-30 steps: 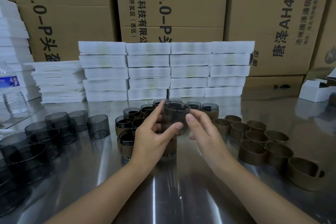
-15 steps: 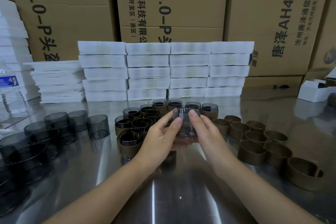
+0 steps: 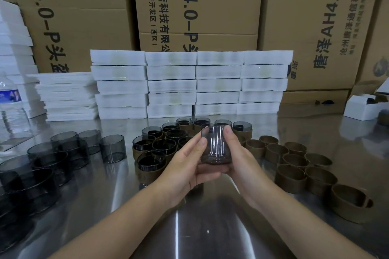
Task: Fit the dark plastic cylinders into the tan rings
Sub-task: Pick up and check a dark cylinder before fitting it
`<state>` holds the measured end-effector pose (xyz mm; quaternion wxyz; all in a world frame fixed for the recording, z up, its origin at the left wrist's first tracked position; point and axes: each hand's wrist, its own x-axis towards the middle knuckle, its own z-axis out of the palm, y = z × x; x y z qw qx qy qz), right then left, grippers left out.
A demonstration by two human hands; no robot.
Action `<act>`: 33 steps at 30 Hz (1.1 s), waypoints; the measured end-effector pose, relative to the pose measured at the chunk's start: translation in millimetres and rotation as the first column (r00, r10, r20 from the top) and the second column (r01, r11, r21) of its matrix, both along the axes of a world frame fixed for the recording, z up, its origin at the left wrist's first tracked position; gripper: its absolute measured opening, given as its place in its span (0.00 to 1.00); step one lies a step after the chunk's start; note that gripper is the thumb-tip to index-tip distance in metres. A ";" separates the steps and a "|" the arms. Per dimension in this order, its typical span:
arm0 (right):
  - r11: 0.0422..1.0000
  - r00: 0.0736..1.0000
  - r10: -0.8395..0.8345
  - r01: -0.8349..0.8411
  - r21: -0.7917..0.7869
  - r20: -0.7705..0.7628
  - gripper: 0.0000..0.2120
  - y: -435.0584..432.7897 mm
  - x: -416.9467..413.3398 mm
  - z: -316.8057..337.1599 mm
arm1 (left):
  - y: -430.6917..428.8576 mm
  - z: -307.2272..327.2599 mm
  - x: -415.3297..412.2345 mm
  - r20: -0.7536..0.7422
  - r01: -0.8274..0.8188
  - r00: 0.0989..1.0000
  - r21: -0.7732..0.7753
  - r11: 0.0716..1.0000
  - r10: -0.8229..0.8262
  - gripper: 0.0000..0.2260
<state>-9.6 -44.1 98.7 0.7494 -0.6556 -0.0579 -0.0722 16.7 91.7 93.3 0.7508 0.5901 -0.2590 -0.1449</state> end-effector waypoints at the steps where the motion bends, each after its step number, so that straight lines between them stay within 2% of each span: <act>1: 1.000 1.000 -0.011 0.011 -0.006 0.001 0.33 0.3 -0.1 0.0 | -0.4 -0.7 0.2 0.011 -0.010 1.000 0.004 1.000 0.010 0.25; 4: 0.996 0.997 -0.073 0.073 -0.048 0.010 0.35 1.1 -1.0 0.1 | -1.0 -3.9 0.1 0.060 -0.020 0.998 0.040 0.999 0.017 0.17; 9: 0.944 0.953 -0.268 0.290 -0.160 0.143 0.33 5.5 -2.7 -2.4 | -1.8 -10.0 3.3 0.134 -0.065 0.990 0.079 0.995 0.054 0.28; 13: 0.924 0.929 -0.324 0.351 -0.150 0.177 0.31 4.8 0.6 -5.8 | -3.2 -12.0 5.6 0.159 -0.073 0.985 0.063 0.995 0.062 0.30; 19: 0.948 0.950 -0.278 0.295 -0.117 0.138 0.34 4.2 -0.8 -3.3 | 1.3 -8.7 8.4 0.118 -0.045 0.992 0.093 0.995 0.034 0.36; 25: 0.985 0.988 -0.151 0.154 -0.082 0.044 0.36 0.8 -2.1 2.5 | 3.5 -6.4 6.9 0.061 0.057 0.996 0.076 0.995 -0.062 0.18; 33: 1.000 1.000 -0.007 0.007 0.016 0.008 0.37 -1.3 -3.1 4.4 | 6.7 -4.3 8.0 0.017 0.165 0.986 0.072 0.984 -0.167 0.19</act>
